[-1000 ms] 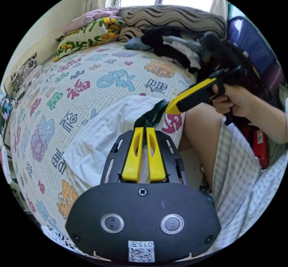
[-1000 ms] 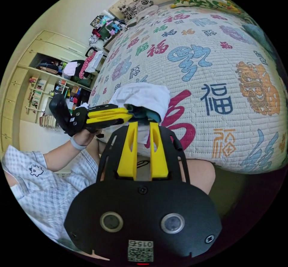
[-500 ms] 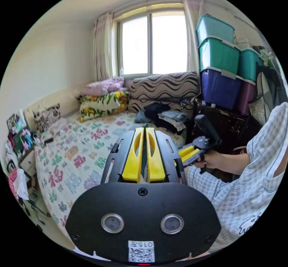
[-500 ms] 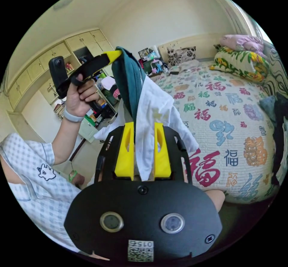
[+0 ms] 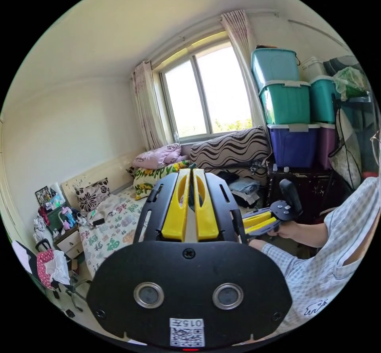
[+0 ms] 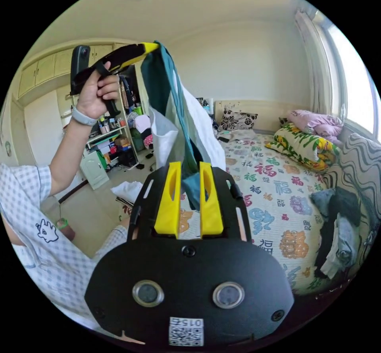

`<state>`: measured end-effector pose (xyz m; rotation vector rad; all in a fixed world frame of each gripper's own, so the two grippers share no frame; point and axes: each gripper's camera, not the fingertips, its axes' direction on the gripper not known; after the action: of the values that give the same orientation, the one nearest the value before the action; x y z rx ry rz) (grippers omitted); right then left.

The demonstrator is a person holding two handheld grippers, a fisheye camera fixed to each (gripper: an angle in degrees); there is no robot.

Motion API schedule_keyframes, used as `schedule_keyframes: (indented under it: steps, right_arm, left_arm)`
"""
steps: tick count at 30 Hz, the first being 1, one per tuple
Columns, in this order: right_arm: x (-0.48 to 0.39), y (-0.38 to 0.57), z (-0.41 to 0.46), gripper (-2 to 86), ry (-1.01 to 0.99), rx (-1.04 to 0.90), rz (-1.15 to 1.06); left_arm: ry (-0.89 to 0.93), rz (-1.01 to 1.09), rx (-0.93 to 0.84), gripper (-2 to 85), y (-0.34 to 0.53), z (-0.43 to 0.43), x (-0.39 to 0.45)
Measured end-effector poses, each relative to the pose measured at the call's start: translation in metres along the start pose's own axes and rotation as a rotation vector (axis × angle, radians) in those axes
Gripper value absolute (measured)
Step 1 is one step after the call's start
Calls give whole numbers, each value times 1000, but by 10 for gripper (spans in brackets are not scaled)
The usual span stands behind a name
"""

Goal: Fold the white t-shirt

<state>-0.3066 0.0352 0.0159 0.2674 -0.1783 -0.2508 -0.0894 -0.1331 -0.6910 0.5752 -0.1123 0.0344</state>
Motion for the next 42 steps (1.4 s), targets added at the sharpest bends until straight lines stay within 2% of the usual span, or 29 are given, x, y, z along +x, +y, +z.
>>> schedule_keyframes:
  steps: [2,5,7,12,15,19,24,27,30,33,35,36,37,38,39,40,42]
  right_arm:
    - [2,-16,5,13,12,-31,-42]
    - [12,-40,3,-2,99,2,-48]
    - [20,-63,10,-5,120,-14,-59]
    - [-1,-144,33,-7,34,0,-174]
    - [-37,-197,48,-7,-79,37,-262]
    - [-77,-250,47,-4,-355,139,-339]
    - [-72,-278,47,-2,-548,192,-385]
    - [-31,-282,67,-1,-607,181,-338]
    - [38,-270,115,3,-513,100,-250]
    - [140,-236,199,18,-343,-116,-63]
    - [240,-181,266,30,-177,-355,204]
    - [266,-162,275,30,-130,-379,308]
    - [310,-121,283,16,-83,-383,473]
    - [342,-83,283,9,-111,-356,552]
    - [355,-65,283,9,-122,-352,579]
    - [376,-31,283,10,-121,-376,620]
    - [398,14,281,19,-110,-422,652]
  left_arm:
    - [-7,4,-1,-6,-3,-21,-5]
    - [-42,-3,-17,-6,7,-46,-16]
    - [4,-45,-7,-6,21,-67,-25]
    - [86,-149,94,-6,66,-133,-41]
    - [201,-212,180,-6,81,-163,-52]
    - [346,-225,301,-6,73,-183,-64]
    - [495,-221,427,-6,50,-174,-99]
    - [526,-212,410,-6,40,-134,-127]
    - [525,-259,412,-5,50,-75,-166]
    - [434,-373,382,-4,86,9,-217]
    - [230,-457,257,-4,130,96,-263]
    - [177,-482,205,-4,143,122,-276]
    - [134,-549,63,-3,171,174,-304]
    - [183,-624,-106,-3,202,219,-330]
    - [218,-669,-165,-3,218,235,-342]
    - [276,-732,-177,-4,248,252,-358]
    - [357,-718,-71,-4,287,252,-369]
